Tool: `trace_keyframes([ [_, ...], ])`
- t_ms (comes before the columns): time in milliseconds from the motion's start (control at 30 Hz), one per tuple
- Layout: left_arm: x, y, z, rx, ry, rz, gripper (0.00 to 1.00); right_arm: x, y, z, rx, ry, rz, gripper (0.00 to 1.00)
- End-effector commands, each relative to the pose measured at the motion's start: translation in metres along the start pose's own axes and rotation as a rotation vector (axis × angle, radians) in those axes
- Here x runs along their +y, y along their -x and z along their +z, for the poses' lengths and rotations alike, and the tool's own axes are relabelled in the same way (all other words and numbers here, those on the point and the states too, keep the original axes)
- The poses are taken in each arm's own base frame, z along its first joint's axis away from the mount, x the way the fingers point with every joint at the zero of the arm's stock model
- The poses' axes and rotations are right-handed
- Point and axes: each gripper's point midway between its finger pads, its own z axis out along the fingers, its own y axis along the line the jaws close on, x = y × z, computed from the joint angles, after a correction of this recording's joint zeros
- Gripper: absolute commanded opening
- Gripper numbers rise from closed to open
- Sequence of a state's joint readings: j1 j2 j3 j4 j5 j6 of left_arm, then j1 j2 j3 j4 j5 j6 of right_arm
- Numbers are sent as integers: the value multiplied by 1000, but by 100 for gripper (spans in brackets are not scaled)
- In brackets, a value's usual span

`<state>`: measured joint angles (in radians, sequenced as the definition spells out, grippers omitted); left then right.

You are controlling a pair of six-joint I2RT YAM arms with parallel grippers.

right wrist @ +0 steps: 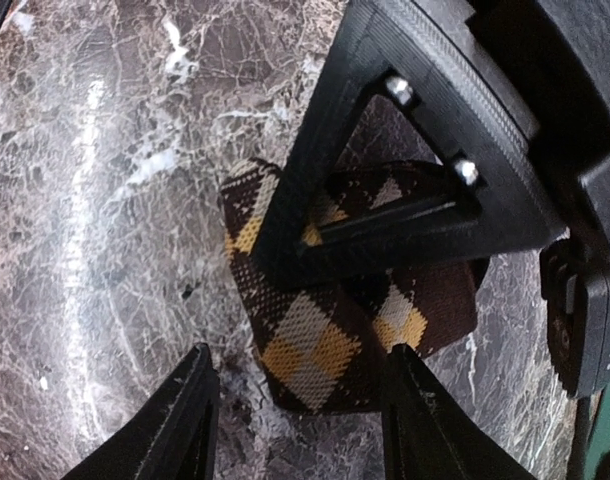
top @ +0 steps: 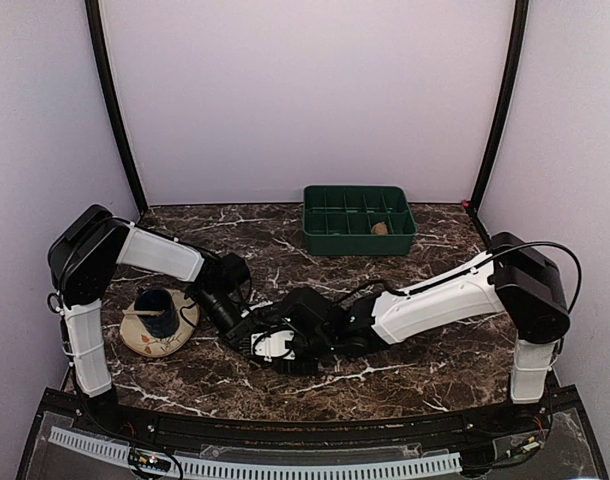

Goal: Roll the socks
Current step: Roll the sock at the center of the board.

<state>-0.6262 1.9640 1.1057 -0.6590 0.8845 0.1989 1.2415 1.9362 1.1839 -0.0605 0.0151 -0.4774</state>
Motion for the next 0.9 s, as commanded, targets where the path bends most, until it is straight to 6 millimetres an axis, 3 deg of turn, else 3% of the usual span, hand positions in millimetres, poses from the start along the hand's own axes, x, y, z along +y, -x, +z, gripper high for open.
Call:
trace_keyframes([
  [0, 9, -11, 4, 34, 19, -19, 0, 0, 12, 9, -25, 4, -26, 51],
  [433, 8, -9, 3, 31, 12, -11, 0, -2, -12, 23, 33, 38, 1, 45],
  [633, 7, -9, 3, 29, 12, -9, 0, 1, -28, 30, 78, 98, 36, 17],
  [867, 8, -6, 1, 21, 28, -8, 0, 9, -49, 36, 135, 175, 81, 1],
])
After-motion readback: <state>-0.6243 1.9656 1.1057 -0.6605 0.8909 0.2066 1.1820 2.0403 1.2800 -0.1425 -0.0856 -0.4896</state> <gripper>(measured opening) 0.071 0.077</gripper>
